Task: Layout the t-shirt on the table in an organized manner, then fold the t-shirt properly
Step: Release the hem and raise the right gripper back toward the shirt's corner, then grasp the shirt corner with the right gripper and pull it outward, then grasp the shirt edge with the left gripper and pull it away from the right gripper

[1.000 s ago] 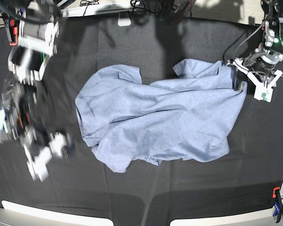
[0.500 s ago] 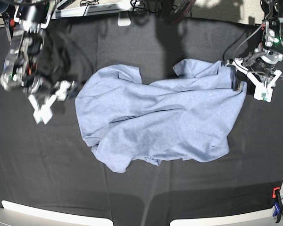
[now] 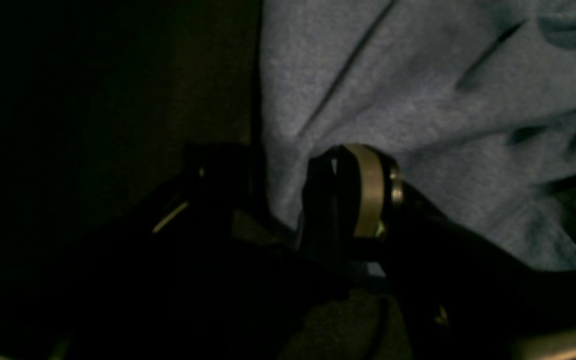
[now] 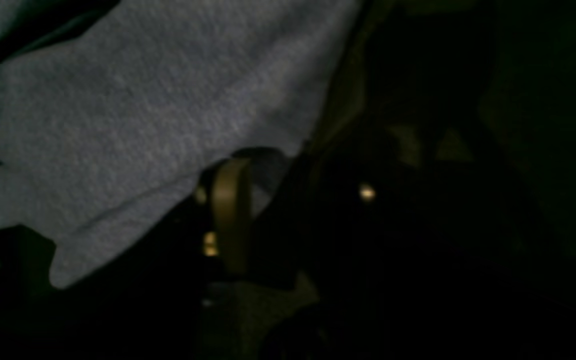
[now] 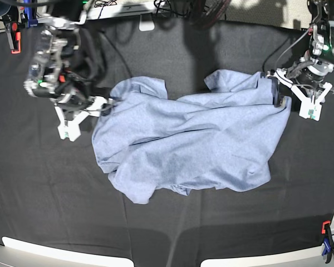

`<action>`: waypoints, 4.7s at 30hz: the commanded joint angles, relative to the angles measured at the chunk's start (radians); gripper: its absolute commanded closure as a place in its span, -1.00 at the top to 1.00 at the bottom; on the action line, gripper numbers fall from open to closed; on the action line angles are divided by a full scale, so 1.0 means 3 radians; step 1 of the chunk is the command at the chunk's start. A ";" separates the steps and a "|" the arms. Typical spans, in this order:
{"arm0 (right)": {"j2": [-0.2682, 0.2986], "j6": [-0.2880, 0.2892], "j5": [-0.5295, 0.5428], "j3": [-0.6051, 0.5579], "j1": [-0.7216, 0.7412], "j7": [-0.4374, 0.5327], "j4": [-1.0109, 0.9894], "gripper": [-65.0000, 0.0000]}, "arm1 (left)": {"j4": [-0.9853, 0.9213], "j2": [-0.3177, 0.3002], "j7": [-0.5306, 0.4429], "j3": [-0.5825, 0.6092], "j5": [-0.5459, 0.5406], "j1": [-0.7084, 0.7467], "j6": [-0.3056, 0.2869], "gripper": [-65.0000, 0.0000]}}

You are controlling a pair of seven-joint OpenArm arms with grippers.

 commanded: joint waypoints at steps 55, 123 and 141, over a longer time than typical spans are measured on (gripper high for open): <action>-0.0139 -0.0189 0.0463 0.0228 -0.0243 -0.0061 0.0530 -0.06 | 0.0058 -0.0045 0.0047 -0.0019 -0.0187 -0.0027 -0.0416 -0.11; 0.0777 -0.0173 -0.0195 0.0319 -0.0028 0.0025 0.0192 -1.00 | 0.0006 0.0706 0.0787 0.0043 -0.1489 0.0584 -0.1047 -0.11; 0.0777 -0.0173 -0.0192 0.0319 -0.0023 0.0041 0.0192 -1.00 | -0.0389 0.1020 0.0426 0.0306 -0.0910 0.0351 -0.0657 -0.11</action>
